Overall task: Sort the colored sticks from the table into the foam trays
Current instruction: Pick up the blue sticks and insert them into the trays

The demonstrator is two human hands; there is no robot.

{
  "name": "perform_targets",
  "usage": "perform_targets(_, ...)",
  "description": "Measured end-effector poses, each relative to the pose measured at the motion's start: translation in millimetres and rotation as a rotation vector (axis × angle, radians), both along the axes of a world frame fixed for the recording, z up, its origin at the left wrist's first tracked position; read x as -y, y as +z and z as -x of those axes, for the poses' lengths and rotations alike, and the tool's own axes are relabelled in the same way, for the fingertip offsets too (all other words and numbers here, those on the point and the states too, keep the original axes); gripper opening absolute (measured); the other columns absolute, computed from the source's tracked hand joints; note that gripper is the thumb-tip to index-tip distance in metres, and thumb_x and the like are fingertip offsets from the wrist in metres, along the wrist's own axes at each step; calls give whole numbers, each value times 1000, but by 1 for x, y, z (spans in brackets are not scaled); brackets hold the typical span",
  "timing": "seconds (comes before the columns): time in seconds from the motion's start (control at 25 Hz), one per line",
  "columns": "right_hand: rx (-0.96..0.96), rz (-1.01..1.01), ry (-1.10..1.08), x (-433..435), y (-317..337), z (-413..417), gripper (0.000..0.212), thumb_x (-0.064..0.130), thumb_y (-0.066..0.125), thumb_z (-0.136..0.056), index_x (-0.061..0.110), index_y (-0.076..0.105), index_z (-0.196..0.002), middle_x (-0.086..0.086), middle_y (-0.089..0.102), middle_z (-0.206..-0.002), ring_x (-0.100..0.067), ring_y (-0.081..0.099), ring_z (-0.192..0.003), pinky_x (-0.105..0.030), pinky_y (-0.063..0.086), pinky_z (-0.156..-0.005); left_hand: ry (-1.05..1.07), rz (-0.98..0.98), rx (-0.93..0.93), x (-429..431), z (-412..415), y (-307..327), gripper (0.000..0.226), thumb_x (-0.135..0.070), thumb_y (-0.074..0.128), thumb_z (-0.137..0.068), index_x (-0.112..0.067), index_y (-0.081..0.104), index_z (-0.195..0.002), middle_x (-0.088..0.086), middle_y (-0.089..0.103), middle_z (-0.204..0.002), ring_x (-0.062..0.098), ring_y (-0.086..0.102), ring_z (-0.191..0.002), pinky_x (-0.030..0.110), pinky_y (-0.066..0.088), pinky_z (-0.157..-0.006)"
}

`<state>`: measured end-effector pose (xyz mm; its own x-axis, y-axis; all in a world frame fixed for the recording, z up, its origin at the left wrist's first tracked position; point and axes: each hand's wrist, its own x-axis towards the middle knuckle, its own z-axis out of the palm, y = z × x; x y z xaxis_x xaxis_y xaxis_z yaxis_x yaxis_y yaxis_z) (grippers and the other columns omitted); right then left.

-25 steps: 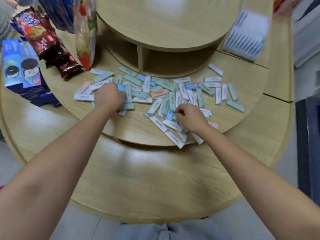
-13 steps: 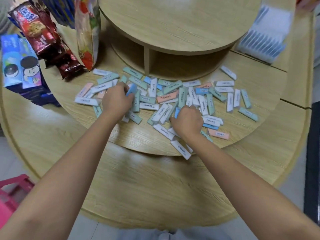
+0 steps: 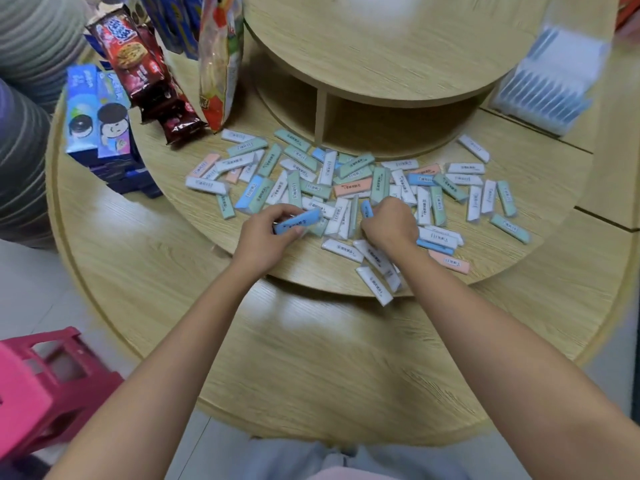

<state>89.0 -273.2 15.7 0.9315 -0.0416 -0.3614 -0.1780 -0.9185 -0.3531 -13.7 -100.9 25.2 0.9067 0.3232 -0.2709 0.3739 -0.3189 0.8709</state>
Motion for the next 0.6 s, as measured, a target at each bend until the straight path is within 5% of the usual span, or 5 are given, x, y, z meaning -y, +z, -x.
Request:
perform_targets(0.12,81,-169,28,12,15,10,6,16,61,-80,14,56,-81,-2,59,-78,-21,56,-74,-29,40,-57,67,42,33,8,19,6,20,-13,70,-83,-22,66,-101,-12,64,-95,1,58,-80,5,43,-66)
perform_targets(0.36,-18,-600,-26,82,39,69,20,15,68,-85,25,52,-78,0,54,-65,-17,61,-57,-30,51,-55,57,191,47,51,48,15,16,-13,72,-82,-22,67,-94,-4,67,-94,8,60,-83,18,48,-72)
perform_targets(0.6,0,-684,-157,183,36,121,10,9,70,-82,16,64,-86,1,56,-65,-12,54,-49,-21,46,-45,-16,341,16,143,62,22,16,-8,72,-81,-15,67,-94,-5,65,-84,-3,59,-69,11,47,-63)
